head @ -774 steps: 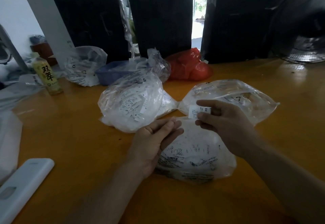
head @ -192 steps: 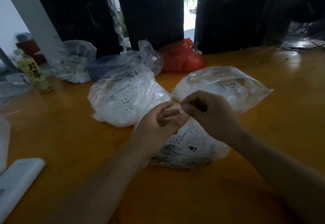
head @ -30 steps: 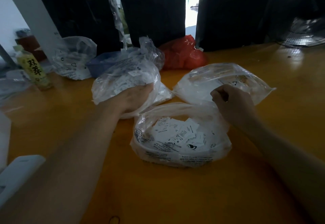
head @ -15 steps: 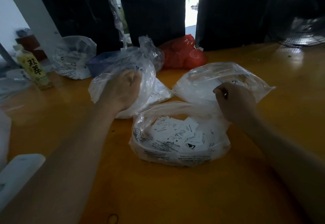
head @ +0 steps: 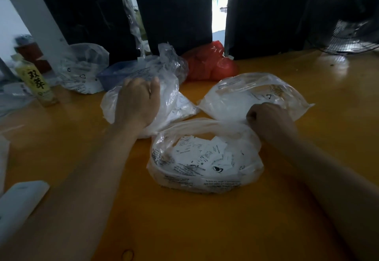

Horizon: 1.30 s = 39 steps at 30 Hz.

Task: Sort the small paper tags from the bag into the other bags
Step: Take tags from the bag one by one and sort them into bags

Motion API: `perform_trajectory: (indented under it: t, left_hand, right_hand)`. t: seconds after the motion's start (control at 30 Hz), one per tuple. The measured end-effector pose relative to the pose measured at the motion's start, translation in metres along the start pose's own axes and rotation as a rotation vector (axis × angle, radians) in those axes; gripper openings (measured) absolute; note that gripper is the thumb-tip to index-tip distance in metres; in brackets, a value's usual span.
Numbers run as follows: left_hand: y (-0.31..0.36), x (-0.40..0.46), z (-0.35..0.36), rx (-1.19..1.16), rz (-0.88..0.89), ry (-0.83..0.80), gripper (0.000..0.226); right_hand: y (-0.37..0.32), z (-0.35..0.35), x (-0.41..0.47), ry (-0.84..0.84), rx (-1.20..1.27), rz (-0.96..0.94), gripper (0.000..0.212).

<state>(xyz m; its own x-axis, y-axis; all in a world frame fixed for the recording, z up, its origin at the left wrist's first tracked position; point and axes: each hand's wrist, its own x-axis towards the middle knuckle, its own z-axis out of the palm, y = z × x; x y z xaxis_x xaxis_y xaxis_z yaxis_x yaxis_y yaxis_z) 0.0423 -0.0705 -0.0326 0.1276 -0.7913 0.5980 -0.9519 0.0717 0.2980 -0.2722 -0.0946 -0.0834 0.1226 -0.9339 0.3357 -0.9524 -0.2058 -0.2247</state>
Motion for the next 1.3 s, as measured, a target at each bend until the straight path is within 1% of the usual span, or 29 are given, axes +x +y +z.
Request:
perform_trajectory:
  t: [0.03,0.07,0.1,0.13,0.17,0.23,0.3,0.33,0.37,0.4,0.47,0.5,0.53,0.57,0.6,0.67,0.7,0.73,0.8,0.83,0.9,0.97,1.03,1.07,1.13,1.3]
  left_hand:
    - [0.005,-0.004,-0.004,0.03,0.061,0.125,0.063]
    - [0.014,-0.008,-0.008,0.018,0.106,0.205,0.055]
    - [0.025,-0.014,-0.011,-0.034,0.14,0.235,0.049]
    - [0.039,-0.023,-0.013,-0.118,0.17,0.227,0.045]
    - [0.052,-0.033,-0.014,-0.23,0.192,0.19,0.043]
    - [0.07,-0.057,-0.013,-0.501,0.164,0.032,0.042]
    - [0.077,-0.079,-0.007,-0.733,0.024,-0.215,0.045]
    - [0.076,-0.087,-0.004,-0.81,-0.063,-0.325,0.045]
    - [0.073,-0.093,0.001,-0.886,-0.153,-0.402,0.043]
    - [0.069,-0.096,0.004,-0.969,-0.249,-0.45,0.039]
    - [0.062,-0.097,0.006,-1.112,-0.423,-0.491,0.027]
    - [0.06,-0.097,0.007,-1.152,-0.476,-0.501,0.022]
    - [0.059,-0.097,0.008,-1.18,-0.501,-0.514,0.022]
    - [0.056,-0.098,0.01,-1.206,-0.505,-0.536,0.028]
    - [0.055,-0.098,0.01,-1.227,-0.5,-0.563,0.04]
    - [0.053,-0.1,0.008,-1.237,-0.46,-0.602,0.063]
    - [0.052,-0.101,0.007,-1.23,-0.436,-0.6,0.065]
    - [0.052,-0.101,0.007,-1.223,-0.417,-0.583,0.06]
    - [0.05,-0.101,0.006,-1.225,-0.401,-0.543,0.04]
    - [0.05,-0.102,0.006,-1.238,-0.404,-0.526,0.031]
    - [0.05,-0.102,0.007,-1.295,-0.446,-0.488,0.021]
    - [0.05,-0.102,0.009,-1.344,-0.498,-0.451,0.019]
    - [0.05,-0.102,0.009,-1.368,-0.527,-0.445,0.019]
    - [0.05,-0.102,0.009,-1.373,-0.53,-0.447,0.018]
    - [0.05,-0.103,0.008,-1.367,-0.525,-0.446,0.018]
    - [0.052,-0.106,0.007,-1.315,-0.489,-0.481,0.018]
  right_hand:
    - [0.0,0.001,0.0,0.035,0.018,0.01,0.02]
    - [-0.001,0.001,0.0,0.066,0.033,0.013,0.021]
    - [-0.002,0.001,0.001,0.093,0.048,0.009,0.021]
    - [-0.003,0.001,0.001,0.12,0.064,0.004,0.021]
    - [-0.005,0.001,0.001,0.151,0.087,0.001,0.02]
    - [-0.008,0.001,0.0,0.235,0.165,0.003,0.017]
    - [-0.009,-0.002,-0.002,0.327,0.301,0.021,0.015]
    - [-0.01,-0.005,-0.004,0.357,0.395,0.034,0.016]
    - [-0.011,-0.009,-0.007,0.356,0.507,0.039,0.019]
    - [-0.013,-0.014,-0.011,0.307,0.639,0.023,0.022]
    - [-0.021,-0.022,-0.018,0.107,0.893,-0.085,0.025]
    - [-0.027,-0.026,-0.021,0.005,0.957,-0.154,0.026]
    - [-0.033,-0.028,-0.025,-0.085,0.989,-0.215,0.028]
    - [-0.039,-0.03,-0.029,-0.162,1.005,-0.262,0.03]
    - [-0.045,-0.031,-0.032,-0.222,1.01,-0.297,0.031]
    - [-0.052,-0.032,-0.038,-0.286,0.98,-0.345,0.032]
    - [-0.054,-0.032,-0.039,-0.292,0.943,-0.362,0.032]
    - [-0.056,-0.033,-0.04,-0.292,0.903,-0.375,0.032]
    - [-0.059,-0.032,-0.041,-0.262,0.851,-0.372,0.03]
    - [-0.06,-0.032,-0.041,-0.227,0.842,-0.35,0.028]
    - [-0.063,-0.03,-0.042,-0.177,0.853,-0.281,0.025]
    - [-0.064,-0.029,-0.042,-0.223,0.827,-0.241,0.024]
    - [-0.065,-0.029,-0.043,-0.295,0.729,-0.253,0.027]
    - [-0.067,-0.028,-0.044,-0.303,0.696,-0.26,0.025]
    - [-0.068,-0.027,-0.045,-0.274,0.696,-0.269,0.017]
    - [-0.07,-0.026,-0.047,-0.146,0.777,-0.256,0.007]
